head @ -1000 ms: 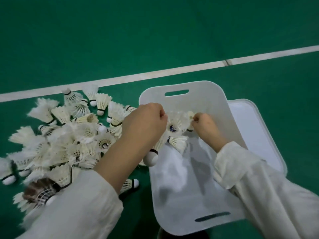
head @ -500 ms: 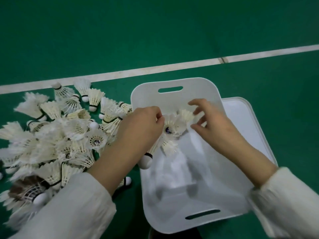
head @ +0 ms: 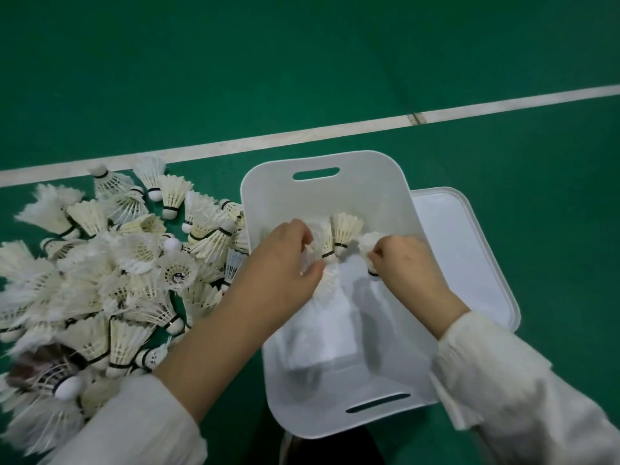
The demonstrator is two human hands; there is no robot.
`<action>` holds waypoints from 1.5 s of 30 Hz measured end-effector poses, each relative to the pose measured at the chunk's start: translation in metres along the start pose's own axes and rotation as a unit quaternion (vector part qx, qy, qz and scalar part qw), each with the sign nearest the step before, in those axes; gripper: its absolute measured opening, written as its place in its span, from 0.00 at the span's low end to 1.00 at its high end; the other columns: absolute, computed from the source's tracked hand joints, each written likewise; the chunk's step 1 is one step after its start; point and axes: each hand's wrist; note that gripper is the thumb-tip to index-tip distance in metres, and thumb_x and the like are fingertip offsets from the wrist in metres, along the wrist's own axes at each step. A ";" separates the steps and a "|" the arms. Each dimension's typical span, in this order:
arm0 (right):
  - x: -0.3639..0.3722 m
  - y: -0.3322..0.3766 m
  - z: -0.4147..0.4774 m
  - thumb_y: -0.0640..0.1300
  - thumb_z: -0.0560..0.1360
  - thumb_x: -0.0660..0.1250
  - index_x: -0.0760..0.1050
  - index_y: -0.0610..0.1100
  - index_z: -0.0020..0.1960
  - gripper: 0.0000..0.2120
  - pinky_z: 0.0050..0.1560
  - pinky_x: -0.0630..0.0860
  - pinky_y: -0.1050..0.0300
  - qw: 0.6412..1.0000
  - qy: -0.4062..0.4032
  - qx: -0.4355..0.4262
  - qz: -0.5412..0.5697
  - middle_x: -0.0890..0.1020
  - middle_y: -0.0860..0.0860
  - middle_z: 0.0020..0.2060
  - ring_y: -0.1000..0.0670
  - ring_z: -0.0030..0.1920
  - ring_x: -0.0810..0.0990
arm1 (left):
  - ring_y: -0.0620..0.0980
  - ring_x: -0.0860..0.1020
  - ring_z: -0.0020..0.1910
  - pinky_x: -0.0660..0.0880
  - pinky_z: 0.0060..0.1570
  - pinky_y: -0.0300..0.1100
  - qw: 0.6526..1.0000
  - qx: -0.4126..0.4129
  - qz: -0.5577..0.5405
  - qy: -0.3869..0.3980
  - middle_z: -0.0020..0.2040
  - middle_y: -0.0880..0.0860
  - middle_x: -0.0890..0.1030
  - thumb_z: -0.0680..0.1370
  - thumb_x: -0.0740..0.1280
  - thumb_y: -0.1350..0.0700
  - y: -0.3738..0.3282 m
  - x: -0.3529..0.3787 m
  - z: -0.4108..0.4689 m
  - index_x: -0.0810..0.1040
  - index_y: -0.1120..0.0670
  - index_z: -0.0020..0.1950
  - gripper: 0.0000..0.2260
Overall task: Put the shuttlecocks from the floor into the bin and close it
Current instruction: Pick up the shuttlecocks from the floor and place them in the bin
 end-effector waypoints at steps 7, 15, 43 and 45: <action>0.038 0.003 0.053 0.36 0.76 0.61 0.76 0.34 0.47 0.07 0.45 0.72 0.53 0.998 0.029 0.047 0.032 0.81 0.36 0.47 0.37 0.49 0.79 | 0.52 0.73 0.46 0.73 0.46 0.49 0.992 0.097 0.074 -0.007 0.42 0.49 0.77 0.73 0.70 0.59 0.016 0.015 -0.003 0.80 0.56 0.42 0.01; 0.016 0.013 0.036 0.40 0.76 0.63 0.65 0.39 0.66 0.19 0.52 0.71 0.50 0.990 0.091 0.047 0.100 0.78 0.38 0.54 0.37 0.55 0.76 | 0.53 0.70 0.50 0.70 0.51 0.50 0.993 0.083 0.090 0.003 0.48 0.54 0.78 0.77 0.64 0.62 0.024 0.016 0.003 0.79 0.58 0.50 0.05; 0.044 0.030 0.025 0.41 0.78 0.59 0.75 0.40 0.53 0.09 0.49 0.72 0.52 0.996 0.075 -0.049 0.006 0.80 0.40 0.51 0.40 0.52 0.77 | 0.49 0.76 0.39 0.76 0.39 0.46 0.976 -0.096 0.189 0.051 0.43 0.49 0.80 0.79 0.59 0.49 0.104 -0.042 -0.024 0.75 0.51 0.48 0.08; 0.041 0.035 0.026 0.42 0.78 0.58 0.74 0.42 0.57 0.10 0.50 0.72 0.52 0.996 0.076 -0.051 -0.019 0.80 0.41 0.53 0.40 0.54 0.77 | 0.50 0.76 0.39 0.77 0.40 0.47 0.974 -0.089 0.198 0.069 0.43 0.50 0.80 0.78 0.59 0.50 0.111 -0.045 -0.017 0.76 0.51 0.49 0.09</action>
Point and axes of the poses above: each hand's wrist, its own z-axis towards the middle knuckle, its own x-axis out of the palm, y = z × x
